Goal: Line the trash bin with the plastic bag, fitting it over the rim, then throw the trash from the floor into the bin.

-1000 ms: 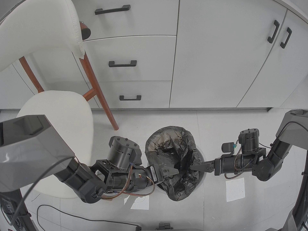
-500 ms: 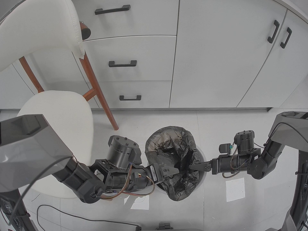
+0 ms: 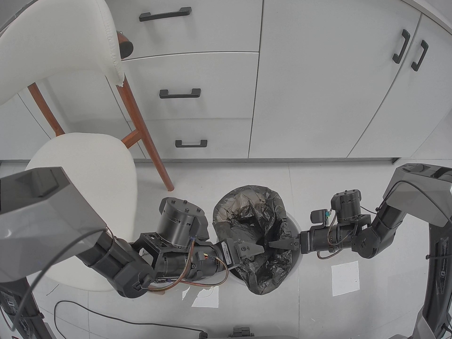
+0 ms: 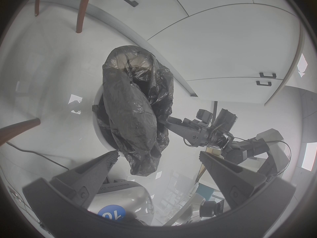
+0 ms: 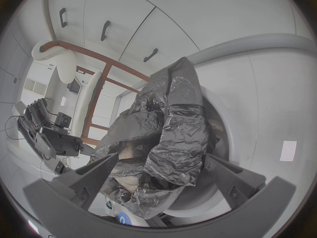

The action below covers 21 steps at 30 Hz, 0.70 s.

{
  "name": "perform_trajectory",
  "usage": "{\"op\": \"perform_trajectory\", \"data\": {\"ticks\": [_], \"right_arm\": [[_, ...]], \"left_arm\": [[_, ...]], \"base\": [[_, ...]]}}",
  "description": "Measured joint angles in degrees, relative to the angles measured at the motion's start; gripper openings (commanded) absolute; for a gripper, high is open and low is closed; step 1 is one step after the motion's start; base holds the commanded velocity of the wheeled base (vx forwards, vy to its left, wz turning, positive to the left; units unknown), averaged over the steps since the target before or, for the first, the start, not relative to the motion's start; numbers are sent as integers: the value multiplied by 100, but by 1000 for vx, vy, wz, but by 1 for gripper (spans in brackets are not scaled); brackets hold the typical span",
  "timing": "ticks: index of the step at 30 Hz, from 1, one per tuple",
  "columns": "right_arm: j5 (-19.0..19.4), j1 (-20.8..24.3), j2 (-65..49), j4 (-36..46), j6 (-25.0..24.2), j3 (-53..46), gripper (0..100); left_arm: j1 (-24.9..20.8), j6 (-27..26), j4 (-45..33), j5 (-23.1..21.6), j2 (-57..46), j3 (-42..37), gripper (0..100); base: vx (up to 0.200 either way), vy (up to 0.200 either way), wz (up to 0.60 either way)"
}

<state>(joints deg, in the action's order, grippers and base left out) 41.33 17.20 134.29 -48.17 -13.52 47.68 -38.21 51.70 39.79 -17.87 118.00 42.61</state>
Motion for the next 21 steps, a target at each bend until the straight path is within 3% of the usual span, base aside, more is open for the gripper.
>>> {"op": "perform_trajectory", "data": {"ticks": [4, 5, 21], "right_arm": [[-2, 32, 66, 87, 30, 144, 100], [-2, 38, 77, 90, 39, 160, 0], [2, 71, -26, 108, 169, 210, 0]], "left_arm": [[-10, 9, 2, -9, 0, -24, 100], [-10, 11, -2, -11, 0, -28, 100], [-261, 2, -2, -33, 233, 69, 100]], "base": [[0, 0, 0], [0, 0, 0], [0, 0, 0]]}}
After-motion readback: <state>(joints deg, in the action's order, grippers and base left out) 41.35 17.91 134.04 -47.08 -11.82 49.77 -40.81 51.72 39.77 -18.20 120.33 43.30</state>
